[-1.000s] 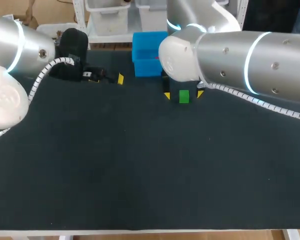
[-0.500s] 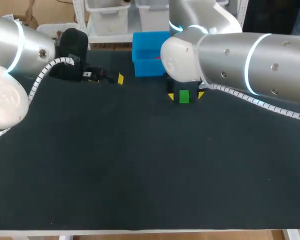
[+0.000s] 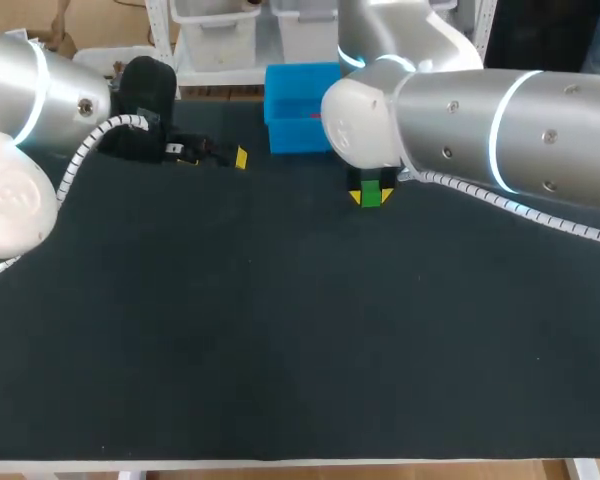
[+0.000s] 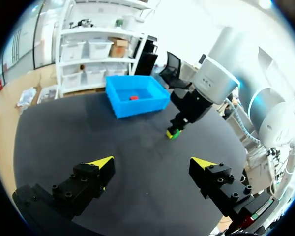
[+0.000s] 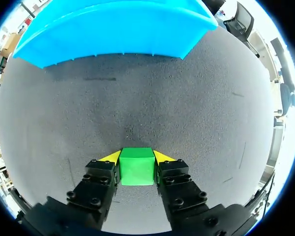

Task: Use the left arm to pick the red cube and place it into the blue plastic box first, then use the right arm to grasp the green cube and put it into the same blue plastic box after the first action is fully finished.

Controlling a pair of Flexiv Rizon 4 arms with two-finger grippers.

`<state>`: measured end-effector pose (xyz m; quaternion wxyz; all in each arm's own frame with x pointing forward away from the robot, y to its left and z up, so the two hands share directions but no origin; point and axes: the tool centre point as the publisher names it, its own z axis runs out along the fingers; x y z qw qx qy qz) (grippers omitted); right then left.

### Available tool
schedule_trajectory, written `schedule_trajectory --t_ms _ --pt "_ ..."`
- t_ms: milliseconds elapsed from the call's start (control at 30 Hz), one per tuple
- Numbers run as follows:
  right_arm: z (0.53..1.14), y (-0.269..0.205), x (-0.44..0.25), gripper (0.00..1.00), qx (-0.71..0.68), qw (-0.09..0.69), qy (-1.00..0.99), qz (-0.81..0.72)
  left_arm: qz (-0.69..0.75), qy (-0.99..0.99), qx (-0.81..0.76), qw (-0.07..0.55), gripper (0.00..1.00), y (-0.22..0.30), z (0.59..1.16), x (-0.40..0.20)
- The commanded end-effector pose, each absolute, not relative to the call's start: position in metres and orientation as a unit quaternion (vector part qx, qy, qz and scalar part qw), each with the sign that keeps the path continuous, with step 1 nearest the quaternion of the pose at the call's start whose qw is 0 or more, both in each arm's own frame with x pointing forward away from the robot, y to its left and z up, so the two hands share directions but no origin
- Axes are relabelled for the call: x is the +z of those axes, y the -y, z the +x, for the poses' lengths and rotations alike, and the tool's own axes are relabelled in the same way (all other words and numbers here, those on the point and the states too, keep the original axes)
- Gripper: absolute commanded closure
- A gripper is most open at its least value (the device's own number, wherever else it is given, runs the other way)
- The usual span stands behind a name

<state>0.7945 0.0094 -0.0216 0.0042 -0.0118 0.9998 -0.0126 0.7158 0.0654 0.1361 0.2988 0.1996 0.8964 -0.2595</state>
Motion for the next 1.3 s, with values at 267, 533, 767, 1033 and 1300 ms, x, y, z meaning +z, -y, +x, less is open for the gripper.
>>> schedule_trajectory --t_ms 267,533,767,1033,1300 --pt "0.791 -0.002 0.013 1.0 -0.002 0.039 -0.999 -0.008 0.202 -0.894 -0.264 0.301 0.0 -0.068 0.716 0.135" --pt "0.796 0.004 0.074 1.0 0.019 0.092 -0.996 -0.007 0.202 -0.894 -0.264 0.301 0.0 -0.068 0.716 0.135" --pt "0.798 0.006 0.118 1.0 0.03 0.132 -0.991 -0.01 0.202 -0.894 -0.264 0.301 0.0 -0.068 0.716 0.135" --pt "0.797 0.0 0.127 1.0 0.064 0.144 -0.987 -0.045 0.202 -0.894 -0.264 0.301 0.0 -0.068 0.716 0.135" --pt "0.795 -0.003 0.129 1.0 0.076 0.16 -0.982 -0.064 0.202 -0.894 -0.264 0.301 0.0 -0.068 0.716 0.135"
